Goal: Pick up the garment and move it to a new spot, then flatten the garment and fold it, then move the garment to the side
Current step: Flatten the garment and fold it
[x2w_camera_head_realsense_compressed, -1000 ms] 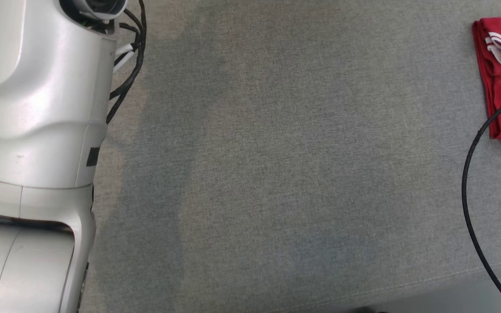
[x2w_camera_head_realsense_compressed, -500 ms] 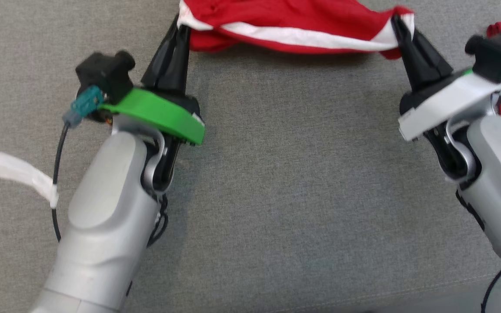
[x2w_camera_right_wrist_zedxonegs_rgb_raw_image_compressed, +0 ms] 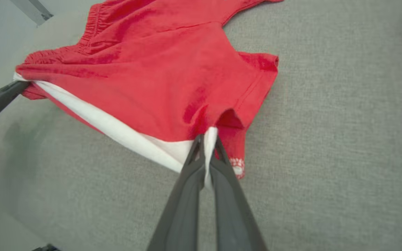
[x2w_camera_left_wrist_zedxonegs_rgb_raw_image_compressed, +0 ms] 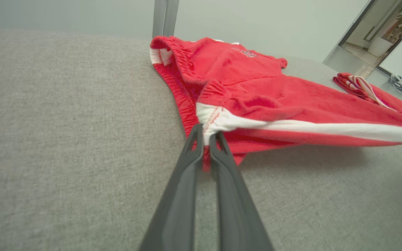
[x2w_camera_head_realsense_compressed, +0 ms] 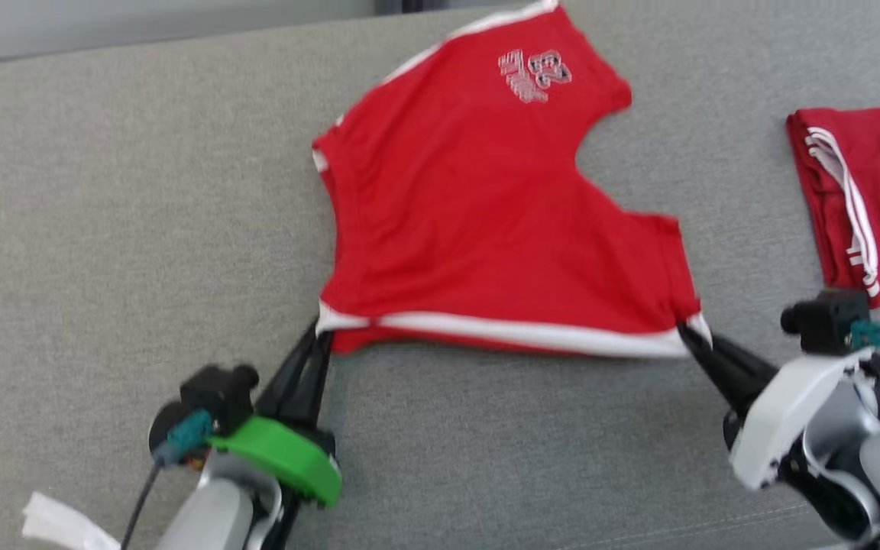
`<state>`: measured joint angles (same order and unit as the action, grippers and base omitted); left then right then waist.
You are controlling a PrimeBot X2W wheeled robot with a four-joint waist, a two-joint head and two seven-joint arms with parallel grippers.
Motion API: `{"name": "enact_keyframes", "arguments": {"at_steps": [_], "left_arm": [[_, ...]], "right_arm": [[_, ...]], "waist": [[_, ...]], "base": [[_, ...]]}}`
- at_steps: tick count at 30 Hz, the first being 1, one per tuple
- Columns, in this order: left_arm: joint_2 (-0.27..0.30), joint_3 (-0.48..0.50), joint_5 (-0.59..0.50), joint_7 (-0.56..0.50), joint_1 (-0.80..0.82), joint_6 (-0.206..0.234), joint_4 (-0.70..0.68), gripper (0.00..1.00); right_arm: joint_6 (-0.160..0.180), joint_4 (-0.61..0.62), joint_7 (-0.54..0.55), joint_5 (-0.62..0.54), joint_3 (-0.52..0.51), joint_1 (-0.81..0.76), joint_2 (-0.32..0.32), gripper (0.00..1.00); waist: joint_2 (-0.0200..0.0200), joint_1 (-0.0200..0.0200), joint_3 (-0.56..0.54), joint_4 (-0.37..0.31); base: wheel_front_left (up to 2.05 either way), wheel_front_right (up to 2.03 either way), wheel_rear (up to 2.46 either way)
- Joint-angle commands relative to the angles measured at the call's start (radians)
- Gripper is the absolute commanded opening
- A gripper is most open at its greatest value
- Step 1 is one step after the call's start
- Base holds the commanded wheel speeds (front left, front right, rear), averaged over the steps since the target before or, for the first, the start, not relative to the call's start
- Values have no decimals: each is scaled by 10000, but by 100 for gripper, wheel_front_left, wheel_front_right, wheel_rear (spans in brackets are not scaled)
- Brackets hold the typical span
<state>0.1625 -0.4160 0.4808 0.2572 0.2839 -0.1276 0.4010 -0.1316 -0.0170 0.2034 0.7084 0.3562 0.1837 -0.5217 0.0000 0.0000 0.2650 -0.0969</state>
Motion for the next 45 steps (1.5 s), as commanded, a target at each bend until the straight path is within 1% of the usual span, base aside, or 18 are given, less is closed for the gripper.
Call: {"name": "enact_keyframes", "arguments": {"at_steps": [1, 6, 11, 12, 15, 17, 19, 23, 27, 30, 31, 32, 39, 45], "left_arm": [[216, -1, -123, -35, -492, 149, -25, 0], [610, -132, -141, -392, -1878, 546, -389, 0], [798, -379, -20, -765, -3112, 742, -1227, 0], [801, -417, -23, -850, -3281, 832, -1376, 0], [734, -489, 97, -1034, -3590, 906, -1917, 0], [643, -582, 98, -1109, -3540, 889, -2199, 0], [549, -666, 115, -1227, -3221, 841, -2422, 0], [214, -718, 278, -1528, -2398, 764, -2602, 0], [-148, -615, 490, -1961, -1334, 794, -2423, 0], [-386, -510, 569, -2259, -552, 928, -2092, 0], [-581, -432, 642, -2484, 219, 1118, -1633, 0], [-658, -390, 653, -2505, 507, 1193, -1507, 0], [-991, -438, 978, -2722, 2054, 1484, -642, 0], [-1081, -626, 1290, -2755, 3211, 1762, 18, 0]], "right_arm": [[21, 307, 460, -136, -244, -637, 46, 0], [25, 1422, 2256, -189, -1204, -2488, 409, 0], [22, 2753, 3846, -345, -2386, -4072, 1117, 0], [22, 3018, 4032, -430, -2562, -4242, 1251, 0], [22, 3630, 4341, -807, -3042, -4425, 1555, 0], [21, 3795, 4323, -955, -3179, -4188, 1678, 0], [19, 3745, 4276, -1161, -3242, -3842, 1613, 0], [19, 3195, 4089, -1344, -3201, -2887, 1414, 0], [15, 2364, 3646, -1328, -2806, -1457, 1109, 0], [16, 1603, 3178, -1389, -2435, -255, 842, 0], [16, 703, 2672, -1397, -1892, 1017, 582, 0], [16, 397, 2512, -1397, -1700, 1463, 495, 0], [16, -1523, 1558, -1539, -592, 3890, 133, 0], [16, -2918, 662, -1607, 49, 5541, 137, 0]], "waist": [[0, 0, -747, -205], [0, 0, -1134, -256], [0, 0, -1296, -206], [0, 0, -1313, -190], [0, 0, -1317, -104], [0, 0, -1306, -18], [0, 0, -1298, 73], [0, 0, -1209, 338], [0, 0, -978, 514], [0, 0, -655, 648], [0, 0, -301, 778], [0, 0, -165, 826], [0, 0, 699, 1178], [0, 0, 1344, 1360]], "base": [[0, 0, 0], [0, 0, 0], [0, 0, 0], [0, 0, 0], [0, 0, 0], [0, 0, 0], [0, 0, 0], [0, 0, 0], [0, 0, 0], [0, 0, 0], [0, 0, 0], [0, 0, 0], [0, 0, 0], [0, 0, 0]]}}
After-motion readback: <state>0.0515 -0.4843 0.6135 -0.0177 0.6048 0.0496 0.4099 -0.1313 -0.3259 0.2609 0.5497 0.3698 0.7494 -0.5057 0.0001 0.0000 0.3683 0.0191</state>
